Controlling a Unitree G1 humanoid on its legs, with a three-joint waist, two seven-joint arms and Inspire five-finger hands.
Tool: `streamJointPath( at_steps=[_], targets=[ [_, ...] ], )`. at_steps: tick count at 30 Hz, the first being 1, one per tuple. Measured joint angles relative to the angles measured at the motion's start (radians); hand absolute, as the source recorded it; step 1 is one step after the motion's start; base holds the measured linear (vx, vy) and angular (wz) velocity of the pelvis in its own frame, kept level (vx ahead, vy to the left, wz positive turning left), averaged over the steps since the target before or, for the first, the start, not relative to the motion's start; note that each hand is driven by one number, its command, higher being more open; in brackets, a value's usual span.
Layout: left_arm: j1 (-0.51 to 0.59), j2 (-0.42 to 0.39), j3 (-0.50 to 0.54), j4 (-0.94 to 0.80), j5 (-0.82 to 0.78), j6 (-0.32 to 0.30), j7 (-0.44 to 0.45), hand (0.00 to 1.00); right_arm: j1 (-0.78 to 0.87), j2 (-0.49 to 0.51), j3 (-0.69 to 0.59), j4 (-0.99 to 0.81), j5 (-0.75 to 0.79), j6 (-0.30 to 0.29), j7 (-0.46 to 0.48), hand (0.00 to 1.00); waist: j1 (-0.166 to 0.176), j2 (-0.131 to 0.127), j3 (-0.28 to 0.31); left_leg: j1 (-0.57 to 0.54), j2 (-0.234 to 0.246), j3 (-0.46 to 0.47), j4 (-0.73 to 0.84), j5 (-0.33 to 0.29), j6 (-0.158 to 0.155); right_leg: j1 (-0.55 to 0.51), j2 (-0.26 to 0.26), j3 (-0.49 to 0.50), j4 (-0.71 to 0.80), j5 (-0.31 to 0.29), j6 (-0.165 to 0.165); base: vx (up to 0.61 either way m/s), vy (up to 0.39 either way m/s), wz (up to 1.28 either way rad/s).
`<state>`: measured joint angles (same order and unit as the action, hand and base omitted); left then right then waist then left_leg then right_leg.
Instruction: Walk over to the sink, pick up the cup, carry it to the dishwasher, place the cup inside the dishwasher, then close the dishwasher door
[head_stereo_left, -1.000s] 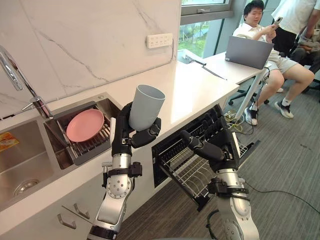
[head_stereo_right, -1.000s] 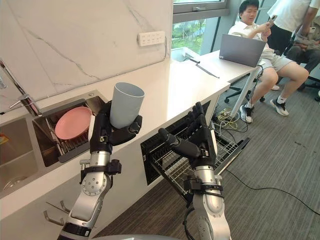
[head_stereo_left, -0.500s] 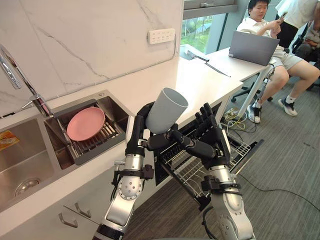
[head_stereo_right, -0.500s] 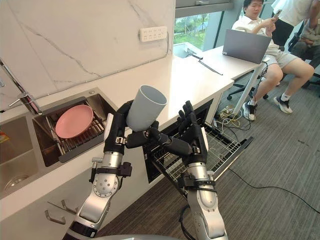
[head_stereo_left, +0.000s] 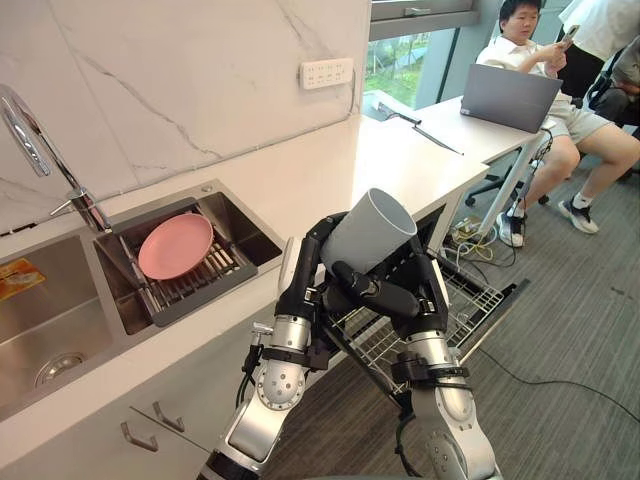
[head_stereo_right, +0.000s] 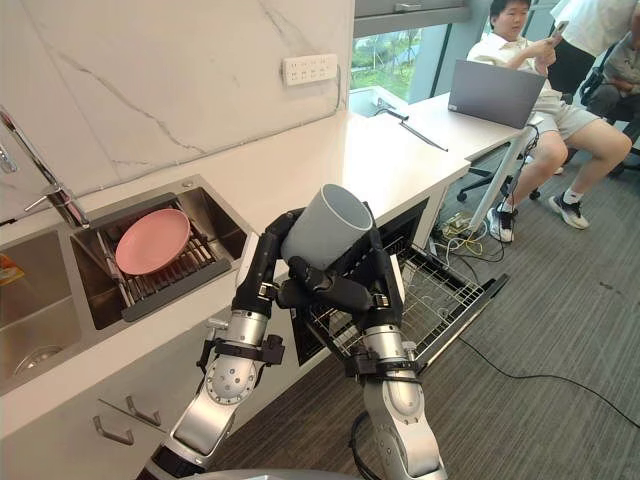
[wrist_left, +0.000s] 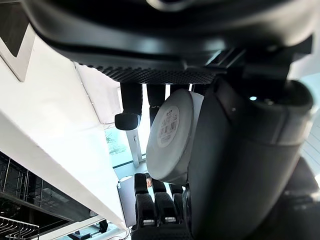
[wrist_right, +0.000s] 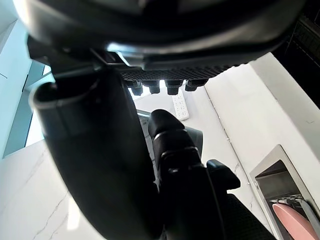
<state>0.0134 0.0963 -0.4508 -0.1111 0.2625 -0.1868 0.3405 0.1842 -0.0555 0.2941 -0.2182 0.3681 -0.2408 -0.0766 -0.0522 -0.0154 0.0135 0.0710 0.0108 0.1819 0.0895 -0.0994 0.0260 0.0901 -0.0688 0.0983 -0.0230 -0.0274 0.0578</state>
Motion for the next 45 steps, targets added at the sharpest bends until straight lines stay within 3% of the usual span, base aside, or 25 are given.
streamJointPath(
  at_steps=[4, 5, 19, 20, 33, 45],
  targets=[
    [0.000, -0.003, -0.012, 0.006, 0.009, 0.001, 0.004, 0.00, -0.006, 0.007, 0.008, 0.000, -0.001, 0.000, -0.011, 1.00, 0.003, 0.000, 0.000, 0.000, 0.000, 0.000, -0.002, 0.000, 0.000, 0.000, 0.000, 0.000, 0.001, 0.000, 0.000, 0.00, 0.000, 0.00],
    [0.000, -0.003, -0.012, 0.008, 0.011, 0.001, 0.004, 0.00, -0.007, 0.009, 0.008, 0.000, -0.001, 0.000, -0.013, 0.00, 0.004, 0.000, 0.000, 0.000, 0.000, 0.000, -0.003, 0.000, 0.000, 0.000, 0.000, 0.000, 0.001, 0.000, 0.000, 0.00, 0.000, 0.00],
    [0.000, -0.017, -0.044, 0.042, 0.011, -0.006, 0.010, 0.00, -0.011, 0.016, -0.026, 0.015, -0.018, 0.000, -0.082, 0.00, 0.008, -0.003, 0.000, 0.001, -0.004, -0.007, -0.021, 0.012, 0.003, -0.003, -0.002, -0.006, 0.000, 0.001, 0.001, -0.01, -0.006, 0.01],
    [0.000, -0.017, -0.047, 0.042, 0.011, -0.006, 0.011, 1.00, -0.011, 0.016, -0.026, 0.015, -0.018, 0.000, -0.082, 0.00, 0.008, -0.003, 0.000, 0.001, -0.004, -0.007, -0.024, 0.014, 0.003, -0.003, -0.002, -0.006, 0.000, 0.001, 0.001, 0.00, 0.000, 0.00],
    [0.008, -0.016, -0.048, 0.040, -0.031, -0.013, -0.003, 1.00, -0.017, 0.016, -0.044, 0.013, -0.022, 0.000, -0.081, 0.00, 0.009, -0.005, -0.001, 0.007, -0.007, -0.012, -0.051, 0.030, 0.003, -0.007, -0.002, -0.014, 0.000, 0.002, 0.001, 0.00, -0.002, 0.00],
    [0.098, -0.011, -0.026, -0.018, -0.261, -0.018, -0.126, 1.00, -0.016, 0.037, -0.137, -0.060, -0.047, 0.000, -0.033, 0.00, 0.011, -0.005, 0.000, 0.008, -0.007, -0.012, -0.051, 0.030, 0.003, -0.006, -0.003, -0.013, 0.001, 0.002, 0.002, 0.00, 0.000, 0.00]
  ],
)
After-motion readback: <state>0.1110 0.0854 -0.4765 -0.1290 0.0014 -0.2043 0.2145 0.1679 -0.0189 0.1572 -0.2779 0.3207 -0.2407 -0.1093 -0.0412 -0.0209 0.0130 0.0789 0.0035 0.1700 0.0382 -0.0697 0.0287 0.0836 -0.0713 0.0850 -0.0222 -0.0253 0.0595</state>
